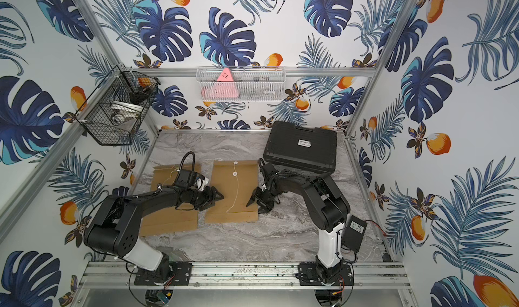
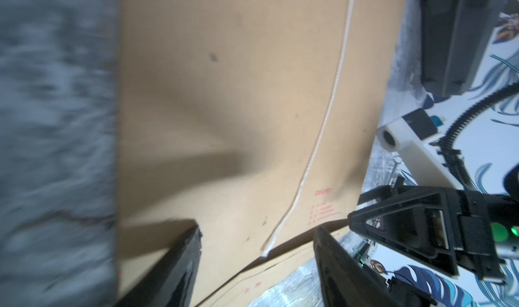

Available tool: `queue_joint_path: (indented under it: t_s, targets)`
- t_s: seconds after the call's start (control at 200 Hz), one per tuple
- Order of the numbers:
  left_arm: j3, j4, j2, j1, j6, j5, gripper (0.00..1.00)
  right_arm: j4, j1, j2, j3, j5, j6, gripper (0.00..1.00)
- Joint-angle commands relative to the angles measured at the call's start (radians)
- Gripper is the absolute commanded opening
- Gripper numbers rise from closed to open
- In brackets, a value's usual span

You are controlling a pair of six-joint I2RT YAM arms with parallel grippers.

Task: Close the mouth of the file bag
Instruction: Pick up the file bag from the center of the board.

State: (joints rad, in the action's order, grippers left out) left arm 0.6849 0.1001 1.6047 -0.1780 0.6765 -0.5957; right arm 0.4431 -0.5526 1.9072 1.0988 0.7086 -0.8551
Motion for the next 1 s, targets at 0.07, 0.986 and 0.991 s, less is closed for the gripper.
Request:
queue_joint_path:
  t_s: [0.07,0.986,0.991]
  targets:
    - [-0.031,0.13,0.028,-0.02,0.018,0.083,0.68,-0.268,0.005,-0.064,-0.05,0.078,-0.063,0.55]
    - [0.051,0.251,-0.134,0.19,0.023,-0.167,0.98,-0.364,0.092,-0.227,-0.148,0.272,-0.269,0.0]
    - [0.049,0.243,-0.133,0.19,0.028,-0.171,0.98,-0.364,0.092,-0.228,-0.148,0.273,-0.269,0.0]
